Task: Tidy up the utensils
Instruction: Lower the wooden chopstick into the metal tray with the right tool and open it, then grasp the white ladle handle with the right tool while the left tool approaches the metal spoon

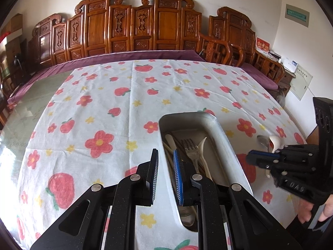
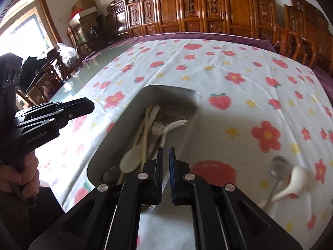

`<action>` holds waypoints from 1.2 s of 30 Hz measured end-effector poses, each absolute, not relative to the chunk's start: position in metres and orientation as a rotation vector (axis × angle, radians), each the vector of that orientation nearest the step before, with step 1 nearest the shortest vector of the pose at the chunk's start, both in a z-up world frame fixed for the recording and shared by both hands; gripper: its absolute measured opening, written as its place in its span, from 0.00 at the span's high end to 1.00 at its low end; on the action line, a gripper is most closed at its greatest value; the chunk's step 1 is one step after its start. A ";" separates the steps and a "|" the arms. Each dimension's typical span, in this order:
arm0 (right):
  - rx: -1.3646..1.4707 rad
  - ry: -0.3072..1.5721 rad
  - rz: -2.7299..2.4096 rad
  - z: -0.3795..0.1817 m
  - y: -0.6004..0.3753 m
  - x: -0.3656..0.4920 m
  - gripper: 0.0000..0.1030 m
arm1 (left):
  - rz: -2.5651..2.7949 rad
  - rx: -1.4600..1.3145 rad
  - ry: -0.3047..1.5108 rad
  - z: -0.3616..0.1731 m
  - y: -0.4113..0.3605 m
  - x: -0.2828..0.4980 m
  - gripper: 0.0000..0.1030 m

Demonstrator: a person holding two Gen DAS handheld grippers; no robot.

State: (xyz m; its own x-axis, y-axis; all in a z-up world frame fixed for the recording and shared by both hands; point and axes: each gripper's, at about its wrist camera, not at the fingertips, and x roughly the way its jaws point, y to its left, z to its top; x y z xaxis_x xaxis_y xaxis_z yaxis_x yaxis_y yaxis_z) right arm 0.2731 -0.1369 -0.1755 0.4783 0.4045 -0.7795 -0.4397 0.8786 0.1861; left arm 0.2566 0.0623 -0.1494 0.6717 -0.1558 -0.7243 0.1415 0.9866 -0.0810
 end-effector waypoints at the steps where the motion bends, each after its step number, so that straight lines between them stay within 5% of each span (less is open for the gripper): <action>1: -0.046 0.935 0.502 -0.174 -0.145 0.271 0.93 | -0.171 -0.018 0.817 -0.149 0.059 0.257 0.87; 7: -0.077 0.914 0.392 -0.171 -0.200 0.256 0.93 | -0.183 -0.025 0.812 -0.151 0.042 0.257 0.78; 9: -0.078 0.923 0.357 -0.175 -0.218 0.253 0.84 | -0.191 -0.017 0.812 -0.153 0.034 0.256 0.76; 16: -0.042 0.975 0.262 -0.201 -0.258 0.253 0.74 | -0.210 -0.025 0.810 -0.158 0.013 0.255 0.51; 23: 0.038 1.010 0.197 -0.226 -0.273 0.266 0.63 | -0.251 -0.033 0.796 -0.161 -0.011 0.248 0.46; 36: 0.059 1.036 0.154 -0.253 -0.278 0.296 0.66 | -0.328 -0.004 0.799 -0.166 -0.045 0.236 0.46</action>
